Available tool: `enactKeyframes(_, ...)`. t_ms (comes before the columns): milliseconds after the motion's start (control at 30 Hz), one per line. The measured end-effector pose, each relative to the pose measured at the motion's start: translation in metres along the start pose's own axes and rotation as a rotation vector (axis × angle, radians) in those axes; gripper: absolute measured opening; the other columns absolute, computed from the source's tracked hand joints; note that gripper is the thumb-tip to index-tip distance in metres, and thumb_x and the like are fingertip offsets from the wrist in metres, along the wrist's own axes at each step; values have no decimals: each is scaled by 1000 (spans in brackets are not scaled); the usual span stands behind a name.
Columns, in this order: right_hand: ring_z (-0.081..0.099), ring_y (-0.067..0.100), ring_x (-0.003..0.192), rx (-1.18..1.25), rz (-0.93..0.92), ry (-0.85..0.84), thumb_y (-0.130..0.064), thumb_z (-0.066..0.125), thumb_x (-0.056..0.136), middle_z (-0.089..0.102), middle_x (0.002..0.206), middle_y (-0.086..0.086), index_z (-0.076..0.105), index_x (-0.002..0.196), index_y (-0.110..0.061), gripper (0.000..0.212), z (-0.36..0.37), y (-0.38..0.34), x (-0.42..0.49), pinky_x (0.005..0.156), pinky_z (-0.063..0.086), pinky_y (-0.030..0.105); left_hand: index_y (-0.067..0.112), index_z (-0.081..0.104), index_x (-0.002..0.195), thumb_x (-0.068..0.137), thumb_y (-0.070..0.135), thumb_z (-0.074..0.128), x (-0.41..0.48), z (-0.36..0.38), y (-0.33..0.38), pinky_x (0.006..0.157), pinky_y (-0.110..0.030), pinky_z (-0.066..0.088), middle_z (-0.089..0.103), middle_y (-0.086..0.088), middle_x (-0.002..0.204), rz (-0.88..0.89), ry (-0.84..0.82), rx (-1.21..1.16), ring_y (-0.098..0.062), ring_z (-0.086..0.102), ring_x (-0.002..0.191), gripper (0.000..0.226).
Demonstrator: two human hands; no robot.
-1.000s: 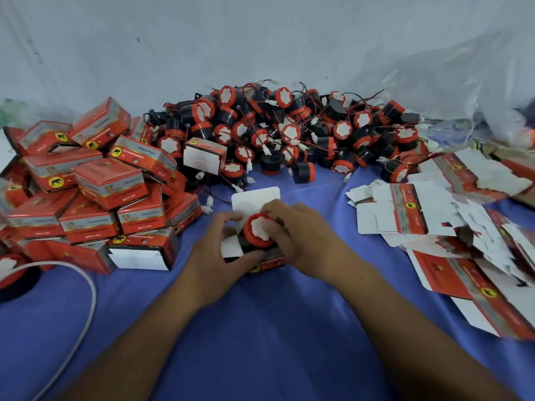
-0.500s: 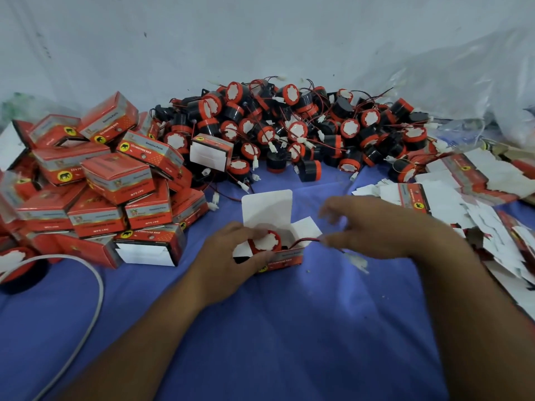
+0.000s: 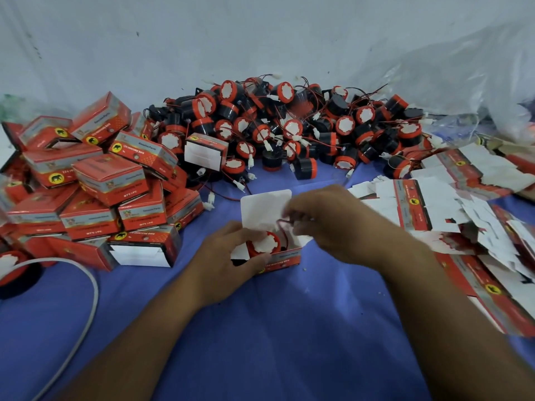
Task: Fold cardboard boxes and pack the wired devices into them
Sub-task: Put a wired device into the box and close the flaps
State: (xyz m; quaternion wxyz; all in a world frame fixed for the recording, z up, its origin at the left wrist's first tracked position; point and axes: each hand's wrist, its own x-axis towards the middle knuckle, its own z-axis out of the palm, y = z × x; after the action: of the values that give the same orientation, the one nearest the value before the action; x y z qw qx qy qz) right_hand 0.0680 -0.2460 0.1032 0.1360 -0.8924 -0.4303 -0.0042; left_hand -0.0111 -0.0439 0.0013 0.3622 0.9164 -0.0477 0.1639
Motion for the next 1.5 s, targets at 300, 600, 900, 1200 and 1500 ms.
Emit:
enactKeyframes(300, 59, 26, 100, -76, 59, -5, -8, 58, 94, 61, 107, 4, 77, 108, -19, 25, 46, -8, 21, 81, 48, 33, 25, 66, 119, 85, 40, 71, 0, 2, 0, 79, -10, 42, 61, 9, 106, 58, 17, -39, -5, 57, 92, 37)
enactKeyframes(600, 53, 26, 89, -115, 251, 176, -17, 54, 90, 67, 90, 3, 70, 87, -17, 16, 53, -24, 18, 72, 46, 35, 24, 64, 126, 82, 52, 66, -1, 3, 1, 81, -20, 47, 61, 7, 106, 52, 17, -44, -10, 60, 94, 52)
enactKeyframes(900, 38, 27, 80, -24, 391, -23, -27, 49, 90, 38, 62, 2, 35, 52, -15, 42, 53, -9, 27, 91, 39, 41, 18, 66, 126, 86, 42, 71, -1, 2, 1, 86, -25, 48, 63, 3, 108, 69, 23, -32, -12, 60, 98, 47)
enactKeyframes(1200, 37, 13, 51, 258, 440, 53, -31, 60, 94, 33, 41, -5, 29, 46, -14, 59, 58, 13, 31, 60, 32, 23, 19, 66, 123, 82, 51, 66, -1, 3, 1, 86, -13, 44, 62, 6, 109, 48, 34, -53, -5, 57, 99, 52)
enactKeyframes(1500, 45, 1, 84, 380, 217, 332, -27, 82, 81, 48, 100, -4, 53, 83, -27, 29, 72, 24, 30, 67, 33, 14, 21, 67, 122, 84, 38, 75, -2, 4, 0, 79, -6, 39, 57, 16, 102, 36, 50, -73, 3, 56, 94, 42)
